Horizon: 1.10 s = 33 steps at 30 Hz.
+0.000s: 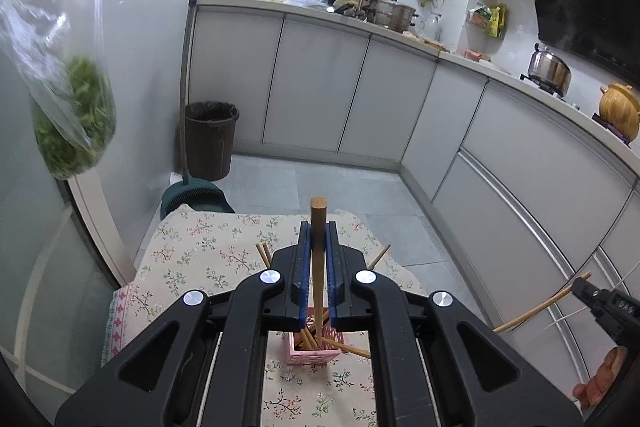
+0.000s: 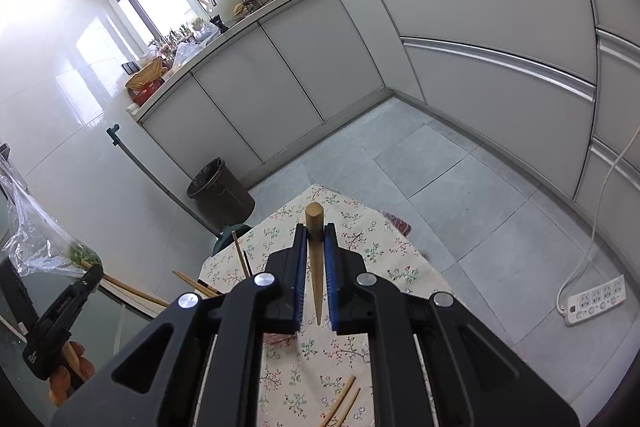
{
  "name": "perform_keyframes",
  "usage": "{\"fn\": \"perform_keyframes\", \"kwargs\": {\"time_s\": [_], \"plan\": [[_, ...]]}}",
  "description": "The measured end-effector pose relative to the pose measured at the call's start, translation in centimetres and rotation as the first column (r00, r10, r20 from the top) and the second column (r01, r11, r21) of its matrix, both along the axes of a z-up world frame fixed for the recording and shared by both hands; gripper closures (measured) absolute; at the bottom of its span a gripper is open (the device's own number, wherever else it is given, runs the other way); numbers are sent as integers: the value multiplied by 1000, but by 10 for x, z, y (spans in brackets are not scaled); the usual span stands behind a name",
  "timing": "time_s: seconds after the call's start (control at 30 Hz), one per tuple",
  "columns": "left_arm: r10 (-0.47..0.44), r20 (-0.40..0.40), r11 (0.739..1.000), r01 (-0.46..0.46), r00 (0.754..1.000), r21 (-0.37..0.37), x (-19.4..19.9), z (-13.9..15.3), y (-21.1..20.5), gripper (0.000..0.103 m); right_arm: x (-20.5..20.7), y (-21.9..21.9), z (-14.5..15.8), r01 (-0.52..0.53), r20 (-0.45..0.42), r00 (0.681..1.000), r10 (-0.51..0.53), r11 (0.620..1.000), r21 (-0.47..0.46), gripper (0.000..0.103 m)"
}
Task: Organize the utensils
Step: 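Lift both chopsticks upright and carry them over the pink holder, then lower both chopsticks into the pink holder and open both grippers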
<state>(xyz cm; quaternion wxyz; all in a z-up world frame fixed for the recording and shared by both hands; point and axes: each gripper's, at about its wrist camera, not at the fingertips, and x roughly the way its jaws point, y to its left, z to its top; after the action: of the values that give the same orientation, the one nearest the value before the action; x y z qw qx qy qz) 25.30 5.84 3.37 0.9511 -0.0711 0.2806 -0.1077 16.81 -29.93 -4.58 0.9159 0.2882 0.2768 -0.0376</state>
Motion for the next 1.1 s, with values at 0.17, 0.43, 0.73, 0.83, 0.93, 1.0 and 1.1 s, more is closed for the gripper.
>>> {"fn": "perform_keyframes", "kwargs": {"time_s": [0.17,0.43,0.73,0.83,0.93,1.0,1.1], "plan": [[17,-56,1000,-17,998,-11,19,-30,2,97,8,0,3,3,-1,1000,-3,1000,-9,94],[-14,-158,994,-3,987,-107,24,-63,19,87,13,5,13,-1,17,1000,1,1000,-11,94],[76,-98,986,-90,992,-139,-21,-46,48,79,19,23,40,-30,66,997,31,999,-20,94],[135,-88,980,-146,987,-135,-38,-37,61,76,23,33,53,-51,93,994,54,998,-35,94],[173,-78,975,-182,982,-128,-47,-32,71,74,33,49,66,-82,113,990,88,995,-52,94],[181,-72,973,-190,981,-133,-47,-30,76,74,41,61,70,-100,116,987,107,993,-66,94],[182,-80,973,-192,980,-127,-44,-31,80,74,53,82,68,-129,109,984,138,988,-87,94]]}}
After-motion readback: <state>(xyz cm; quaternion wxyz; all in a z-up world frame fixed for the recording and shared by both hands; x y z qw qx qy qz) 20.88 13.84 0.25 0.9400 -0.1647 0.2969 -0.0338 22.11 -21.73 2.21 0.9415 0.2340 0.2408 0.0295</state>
